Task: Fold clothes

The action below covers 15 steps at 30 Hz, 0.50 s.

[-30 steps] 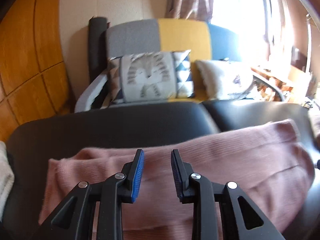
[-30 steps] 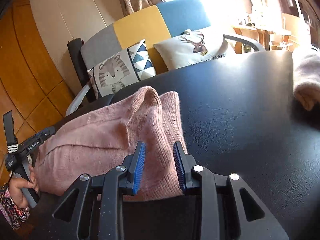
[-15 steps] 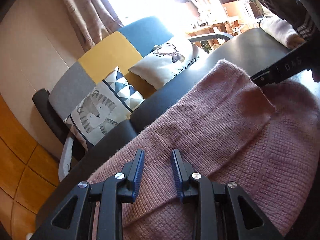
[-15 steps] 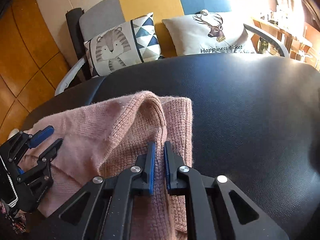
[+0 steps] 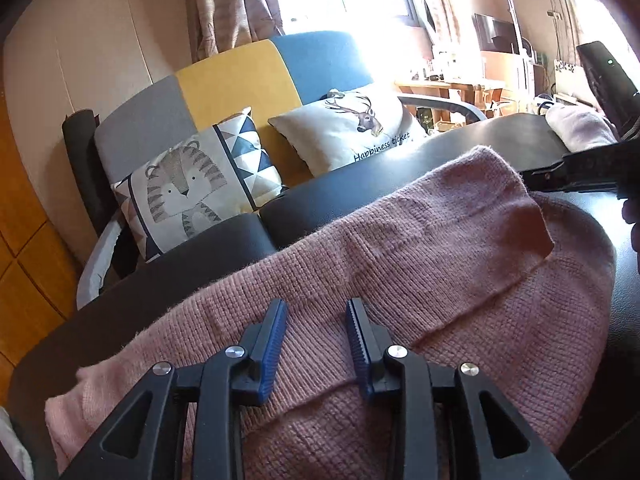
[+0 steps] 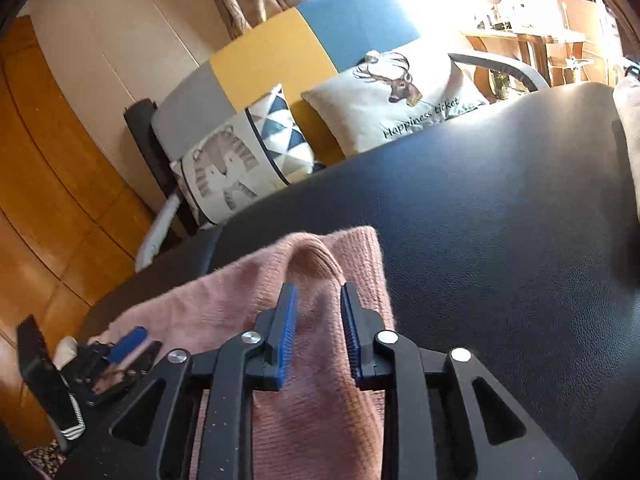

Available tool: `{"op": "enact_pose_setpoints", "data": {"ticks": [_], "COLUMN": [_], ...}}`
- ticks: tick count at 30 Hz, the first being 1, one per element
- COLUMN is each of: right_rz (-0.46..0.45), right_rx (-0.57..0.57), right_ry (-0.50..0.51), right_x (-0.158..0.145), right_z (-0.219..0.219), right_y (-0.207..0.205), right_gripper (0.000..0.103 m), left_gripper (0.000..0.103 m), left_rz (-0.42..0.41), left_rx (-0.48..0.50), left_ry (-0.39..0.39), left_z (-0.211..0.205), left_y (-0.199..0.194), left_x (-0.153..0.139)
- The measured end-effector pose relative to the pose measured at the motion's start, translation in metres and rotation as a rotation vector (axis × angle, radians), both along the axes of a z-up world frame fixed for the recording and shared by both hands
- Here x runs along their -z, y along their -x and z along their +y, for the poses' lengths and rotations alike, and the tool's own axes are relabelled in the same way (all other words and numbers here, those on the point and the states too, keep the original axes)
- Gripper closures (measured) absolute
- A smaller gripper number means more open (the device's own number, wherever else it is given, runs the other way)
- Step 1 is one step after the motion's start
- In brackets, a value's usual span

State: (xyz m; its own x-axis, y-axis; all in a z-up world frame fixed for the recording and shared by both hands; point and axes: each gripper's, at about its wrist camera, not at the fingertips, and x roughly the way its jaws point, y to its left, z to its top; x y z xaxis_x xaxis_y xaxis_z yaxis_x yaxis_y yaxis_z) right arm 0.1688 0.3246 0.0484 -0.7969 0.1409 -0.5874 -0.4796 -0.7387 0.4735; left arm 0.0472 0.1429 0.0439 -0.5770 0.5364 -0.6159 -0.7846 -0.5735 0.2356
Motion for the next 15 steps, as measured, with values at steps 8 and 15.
{"op": "enact_pose_setpoints", "data": {"ticks": [8, 15], "right_rz": [-0.087, -0.142], "right_rx": [-0.113, -0.09], "right_ry": [0.088, 0.001], "right_x": [0.004, -0.001], "right_z": [0.003, 0.02], "right_y": [0.054, 0.087], "right_gripper": [0.078, 0.099], "left_gripper": [0.071, 0.071], "left_rz": [0.066, 0.039], "left_rx": [-0.011, -0.004], "left_ry": [0.014, -0.013], "left_z": [0.002, -0.003], "left_y": [-0.01, -0.006], "left_x": [0.002, 0.002]}}
